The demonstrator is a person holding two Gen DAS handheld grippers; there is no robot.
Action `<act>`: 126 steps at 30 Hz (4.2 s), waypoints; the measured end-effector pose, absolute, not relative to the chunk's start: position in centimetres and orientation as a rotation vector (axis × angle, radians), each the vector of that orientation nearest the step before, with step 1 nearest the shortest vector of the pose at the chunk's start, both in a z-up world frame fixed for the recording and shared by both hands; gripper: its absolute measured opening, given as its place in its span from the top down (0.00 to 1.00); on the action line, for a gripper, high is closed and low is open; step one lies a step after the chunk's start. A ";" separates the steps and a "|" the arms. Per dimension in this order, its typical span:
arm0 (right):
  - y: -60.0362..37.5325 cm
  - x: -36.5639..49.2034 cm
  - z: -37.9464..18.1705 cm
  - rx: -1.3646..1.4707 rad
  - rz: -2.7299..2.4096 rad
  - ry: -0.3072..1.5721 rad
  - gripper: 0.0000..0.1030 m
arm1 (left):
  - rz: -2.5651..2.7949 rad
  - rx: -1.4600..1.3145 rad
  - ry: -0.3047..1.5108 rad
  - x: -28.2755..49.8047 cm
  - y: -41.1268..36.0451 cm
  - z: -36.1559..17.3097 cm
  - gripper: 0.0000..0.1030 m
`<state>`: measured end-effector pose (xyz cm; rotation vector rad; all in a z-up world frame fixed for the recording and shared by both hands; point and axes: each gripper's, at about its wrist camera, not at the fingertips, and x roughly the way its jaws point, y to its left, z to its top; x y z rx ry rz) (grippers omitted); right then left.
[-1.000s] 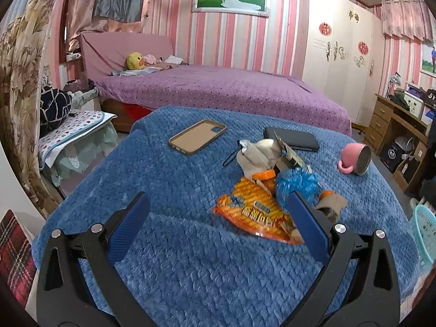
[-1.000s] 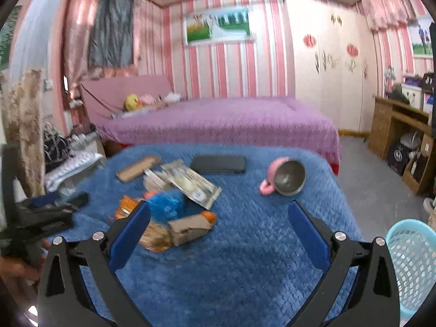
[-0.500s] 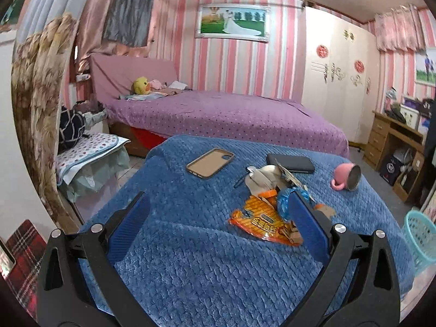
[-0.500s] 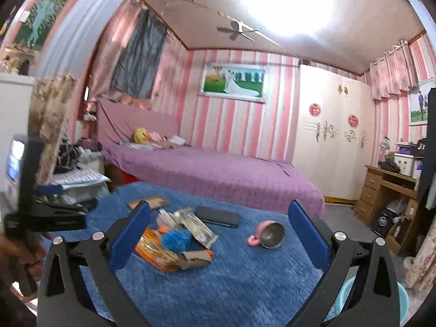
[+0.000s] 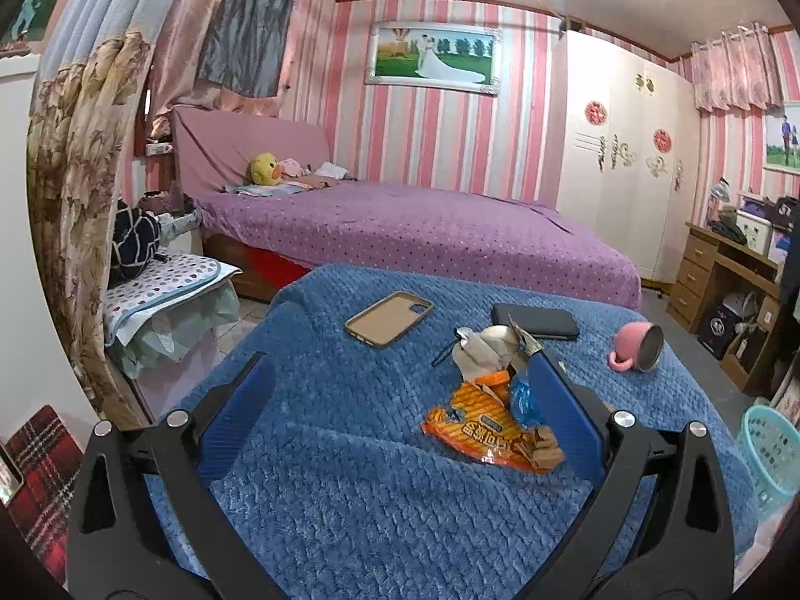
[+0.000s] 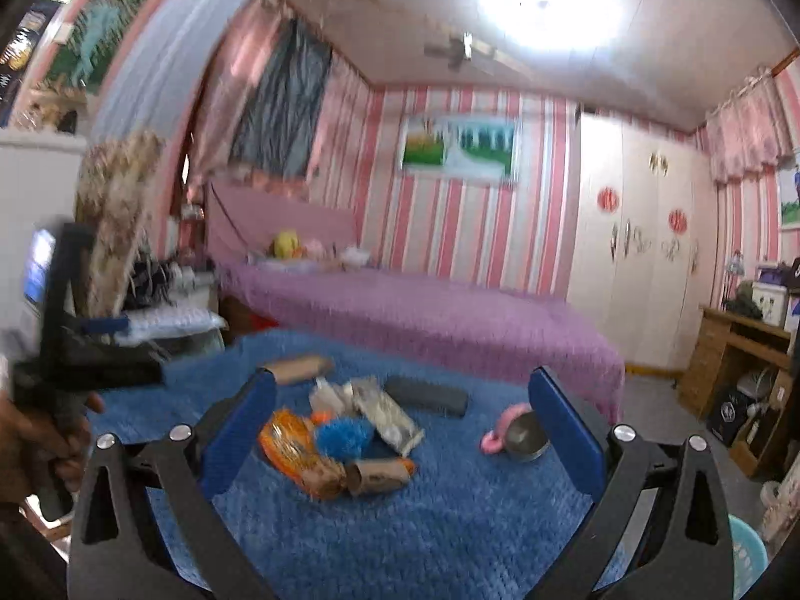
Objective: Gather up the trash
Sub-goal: 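Grasp the orange snack bag with the left tool while the right tool grasps the blue plastic bag, then carry the orange snack bag in the left tool while the right tool carries the blue bag to the basket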
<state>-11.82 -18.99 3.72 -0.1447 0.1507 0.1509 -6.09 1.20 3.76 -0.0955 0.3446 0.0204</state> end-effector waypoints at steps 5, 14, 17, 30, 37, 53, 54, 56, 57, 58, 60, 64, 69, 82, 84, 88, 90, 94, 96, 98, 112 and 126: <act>-18.7 -4.0 3.5 -0.079 0.221 0.291 0.04 | 0.086 -0.052 0.345 -2.1 0.7 5.5 0.05; -15.2 6.3 -4.0 -0.009 0.288 0.583 0.06 | 0.028 -0.043 0.448 5.1 1.8 4.4 0.05; -14.0 8.3 -5.8 -0.012 0.300 0.649 0.12 | 0.021 0.022 0.542 6.3 1.6 0.8 0.05; -16.4 6.2 -2.1 0.039 0.354 0.551 0.76 | -0.228 0.059 0.739 8.3 -1.2 -5.5 0.05; -20.8 5.7 -0.7 0.109 0.302 0.512 0.76 | -0.292 0.057 0.856 9.0 -3.5 -8.3 0.72; -23.8 1.4 2.1 0.106 0.267 0.413 0.76 | -0.229 -0.106 0.500 3.4 1.4 3.2 0.87; -24.0 0.9 2.6 0.103 0.261 0.399 0.76 | -0.236 -0.120 0.483 3.2 1.4 3.8 0.87; -24.1 0.1 3.4 0.090 0.254 0.380 0.76 | -0.251 -0.135 0.456 2.9 1.0 4.7 0.87; -24.3 -0.3 3.7 0.081 0.246 0.371 0.76 | -0.260 -0.142 0.439 2.6 0.7 5.1 0.87; -24.3 -0.7 4.3 0.065 0.232 0.365 0.76 | -0.270 -0.151 0.427 2.3 0.5 5.5 0.87; -24.5 -1.1 4.9 0.055 0.224 0.363 0.76 | -0.282 -0.174 0.398 1.7 0.2 6.1 0.87; -26.2 -2.3 5.3 0.073 0.179 0.331 0.76 | -0.310 -0.218 0.355 0.9 -0.2 7.0 0.87; -28.5 -2.8 3.7 0.115 0.115 0.351 0.76 | -0.344 -0.180 0.375 0.5 -2.2 6.7 0.87; -31.8 -3.6 4.5 0.175 0.078 0.318 0.76 | -0.405 -0.167 0.372 0.1 -5.4 7.4 0.87; -32.6 -4.0 4.7 0.186 0.065 0.307 0.76 | -0.422 -0.172 0.350 -0.3 -6.1 8.0 0.87; -34.9 -4.8 5.1 0.219 0.028 0.289 0.76 | -0.463 -0.162 0.350 -0.6 -8.6 9.1 0.87; -36.2 -5.2 5.2 0.241 0.011 0.278 0.76 | -0.482 -0.139 0.356 -0.7 -10.5 9.4 0.87; -38.4 -6.1 5.7 0.244 -0.031 0.273 0.76 | -0.542 -0.142 0.377 -1.3 -14.7 9.6 0.87; -38.9 -6.8 6.0 0.226 -0.026 0.270 0.76 | -0.574 -0.140 0.392 -1.5 -16.8 9.4 0.87; -39.4 -7.8 6.6 0.201 -0.046 0.259 0.76 | -0.608 -0.130 0.413 -1.6 -19.0 9.2 0.87; -48.9 -12.8 6.5 0.282 -0.248 0.255 0.76 | -0.792 -0.055 0.390 -5.5 -31.3 11.6 0.87; -52.7 -14.1 5.9 0.321 -0.285 0.255 0.76 | -0.877 -0.031 0.390 -7.3 -35.6 11.1 0.87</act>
